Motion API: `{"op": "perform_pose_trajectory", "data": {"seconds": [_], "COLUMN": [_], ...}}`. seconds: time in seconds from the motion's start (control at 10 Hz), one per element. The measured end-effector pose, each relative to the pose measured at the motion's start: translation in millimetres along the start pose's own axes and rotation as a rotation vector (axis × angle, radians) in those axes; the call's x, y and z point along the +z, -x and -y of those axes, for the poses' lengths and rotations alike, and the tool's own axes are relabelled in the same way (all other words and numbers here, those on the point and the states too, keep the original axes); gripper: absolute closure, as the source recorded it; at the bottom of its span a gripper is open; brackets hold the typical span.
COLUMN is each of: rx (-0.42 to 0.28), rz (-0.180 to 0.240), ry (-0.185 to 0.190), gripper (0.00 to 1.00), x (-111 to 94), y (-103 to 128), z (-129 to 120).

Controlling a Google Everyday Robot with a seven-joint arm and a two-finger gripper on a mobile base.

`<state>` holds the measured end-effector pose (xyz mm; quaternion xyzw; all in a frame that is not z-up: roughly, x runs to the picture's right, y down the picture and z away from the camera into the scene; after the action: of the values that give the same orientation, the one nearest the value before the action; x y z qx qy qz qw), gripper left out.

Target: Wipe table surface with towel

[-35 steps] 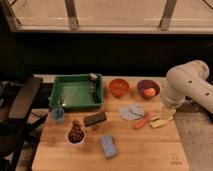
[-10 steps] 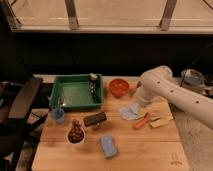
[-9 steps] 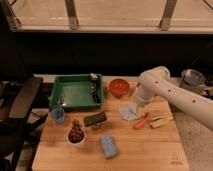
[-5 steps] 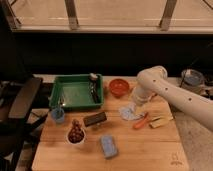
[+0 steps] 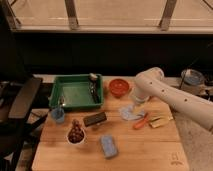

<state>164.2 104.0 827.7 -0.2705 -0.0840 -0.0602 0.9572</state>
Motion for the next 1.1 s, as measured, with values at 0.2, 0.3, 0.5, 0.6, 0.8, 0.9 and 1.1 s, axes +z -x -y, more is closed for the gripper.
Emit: {"op": "perform_pose_trajectory", "data": {"seconds": [0.2, 0.3, 0.5, 0.6, 0.8, 0.9, 1.1], "rx": [0.005, 0.01, 0.023, 0.027, 0.041, 0.042, 0.022], "rz": [-0.008, -0.006, 0.0, 0.008, 0.042, 0.057, 0.082], "ry": [-0.007, -0.003, 0.013, 0.02, 0.035, 0.04, 0.057], "gripper": [0.35, 0.35, 0.35, 0.35, 0.36, 0.42, 0.62], "x": [13.3, 21.3, 40.7, 48.5, 65.6, 73.4, 77.4], "y": [-0.3, -1.9, -7.7, -9.9, -20.6, -23.2, -21.7], "z": [4.1, 5.1, 5.5, 5.6, 0.8, -1.5, -5.8]}}
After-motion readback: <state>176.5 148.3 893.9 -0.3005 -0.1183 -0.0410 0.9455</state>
